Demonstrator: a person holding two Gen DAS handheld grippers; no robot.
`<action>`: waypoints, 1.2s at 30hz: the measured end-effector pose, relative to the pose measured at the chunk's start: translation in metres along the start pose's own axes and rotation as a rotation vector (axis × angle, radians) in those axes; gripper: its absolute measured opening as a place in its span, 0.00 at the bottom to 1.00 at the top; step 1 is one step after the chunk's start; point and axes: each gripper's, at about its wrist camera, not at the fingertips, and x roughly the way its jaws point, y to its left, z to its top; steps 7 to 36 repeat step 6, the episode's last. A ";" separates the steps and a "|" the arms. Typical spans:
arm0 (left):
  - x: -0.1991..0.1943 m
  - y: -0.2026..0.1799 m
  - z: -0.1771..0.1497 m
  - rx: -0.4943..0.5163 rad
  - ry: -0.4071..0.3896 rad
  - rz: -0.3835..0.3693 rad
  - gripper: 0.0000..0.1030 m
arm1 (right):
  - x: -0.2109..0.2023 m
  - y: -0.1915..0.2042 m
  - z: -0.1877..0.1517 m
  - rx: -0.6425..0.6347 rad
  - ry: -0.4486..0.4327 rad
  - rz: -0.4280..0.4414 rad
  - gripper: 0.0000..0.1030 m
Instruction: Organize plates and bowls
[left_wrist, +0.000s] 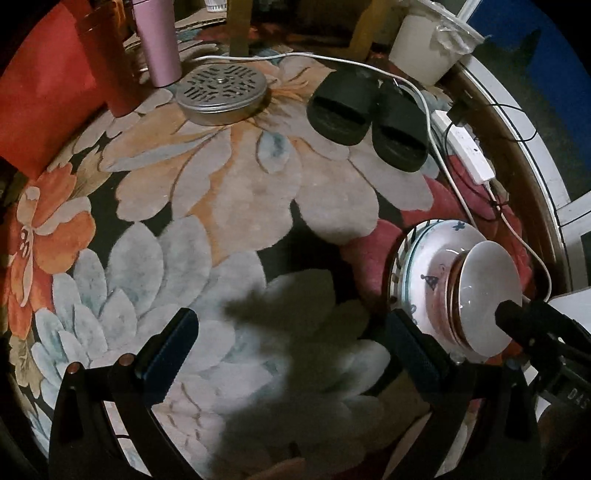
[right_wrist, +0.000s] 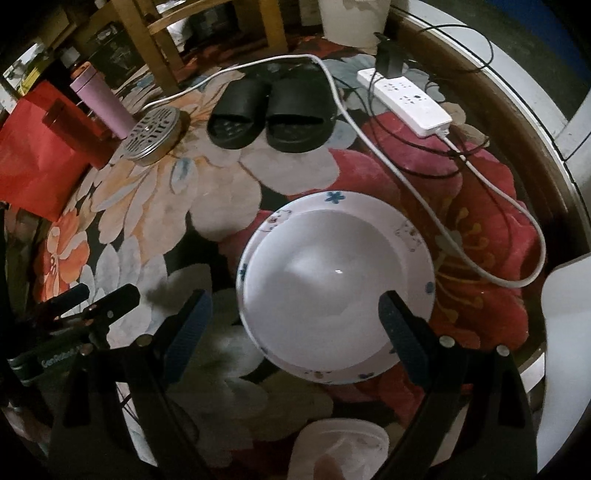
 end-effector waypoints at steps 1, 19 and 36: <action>-0.001 0.003 -0.001 0.001 -0.005 0.003 0.98 | 0.001 0.003 0.000 -0.005 0.003 0.003 0.90; -0.006 0.019 -0.004 -0.008 -0.016 -0.003 0.98 | 0.005 0.021 -0.003 -0.039 0.014 0.015 0.90; -0.006 0.019 -0.004 -0.008 -0.016 -0.003 0.98 | 0.005 0.021 -0.003 -0.039 0.014 0.015 0.90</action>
